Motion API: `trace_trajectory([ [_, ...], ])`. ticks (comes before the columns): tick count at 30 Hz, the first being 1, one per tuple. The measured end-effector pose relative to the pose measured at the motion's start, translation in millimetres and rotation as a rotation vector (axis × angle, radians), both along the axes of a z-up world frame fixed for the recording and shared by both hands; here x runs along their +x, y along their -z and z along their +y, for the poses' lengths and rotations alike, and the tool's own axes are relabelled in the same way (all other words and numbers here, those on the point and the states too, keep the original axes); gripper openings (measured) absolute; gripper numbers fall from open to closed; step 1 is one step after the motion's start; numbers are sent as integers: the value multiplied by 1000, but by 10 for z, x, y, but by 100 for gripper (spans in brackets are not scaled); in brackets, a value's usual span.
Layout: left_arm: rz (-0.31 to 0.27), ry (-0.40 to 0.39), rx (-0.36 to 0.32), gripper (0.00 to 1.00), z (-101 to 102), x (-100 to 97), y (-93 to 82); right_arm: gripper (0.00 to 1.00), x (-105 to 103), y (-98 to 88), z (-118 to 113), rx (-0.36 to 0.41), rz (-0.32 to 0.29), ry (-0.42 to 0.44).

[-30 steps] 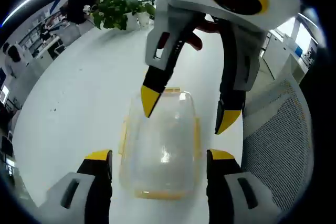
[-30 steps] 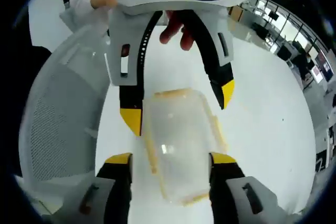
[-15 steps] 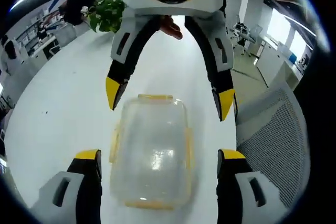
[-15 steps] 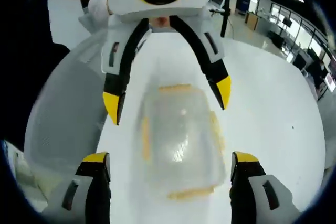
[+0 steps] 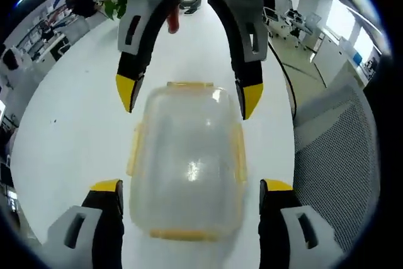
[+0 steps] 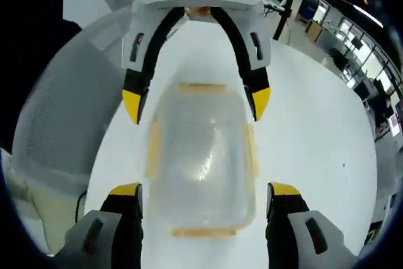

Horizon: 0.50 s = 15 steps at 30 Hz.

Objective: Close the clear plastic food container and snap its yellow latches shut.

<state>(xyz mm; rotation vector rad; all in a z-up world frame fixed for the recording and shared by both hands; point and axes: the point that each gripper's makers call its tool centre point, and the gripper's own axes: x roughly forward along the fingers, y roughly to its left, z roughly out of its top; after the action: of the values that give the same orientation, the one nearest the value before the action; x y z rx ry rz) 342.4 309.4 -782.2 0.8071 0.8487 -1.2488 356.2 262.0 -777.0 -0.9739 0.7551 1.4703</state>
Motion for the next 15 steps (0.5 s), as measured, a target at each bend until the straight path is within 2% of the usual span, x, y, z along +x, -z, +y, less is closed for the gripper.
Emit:
trace_trajectory([
  [1,-13,22,19,90,19,7,8,81,7,14,-8,-2,2,6],
  [3,-4,5,11,89,13,25,17,81,2,44,-31,-13,16,20],
  [7,24,-20,1,84,22,51,23,81,-62,66,-47,-5,30,-6],
  [9,35,-49,24,86,54,66,64,82,-63,98,-79,-16,23,-19],
  [12,21,-16,36,86,60,52,92,81,-25,117,-103,-30,14,-10],
  [15,30,-29,42,87,54,49,111,79,-9,104,-72,-10,16,-8],
])
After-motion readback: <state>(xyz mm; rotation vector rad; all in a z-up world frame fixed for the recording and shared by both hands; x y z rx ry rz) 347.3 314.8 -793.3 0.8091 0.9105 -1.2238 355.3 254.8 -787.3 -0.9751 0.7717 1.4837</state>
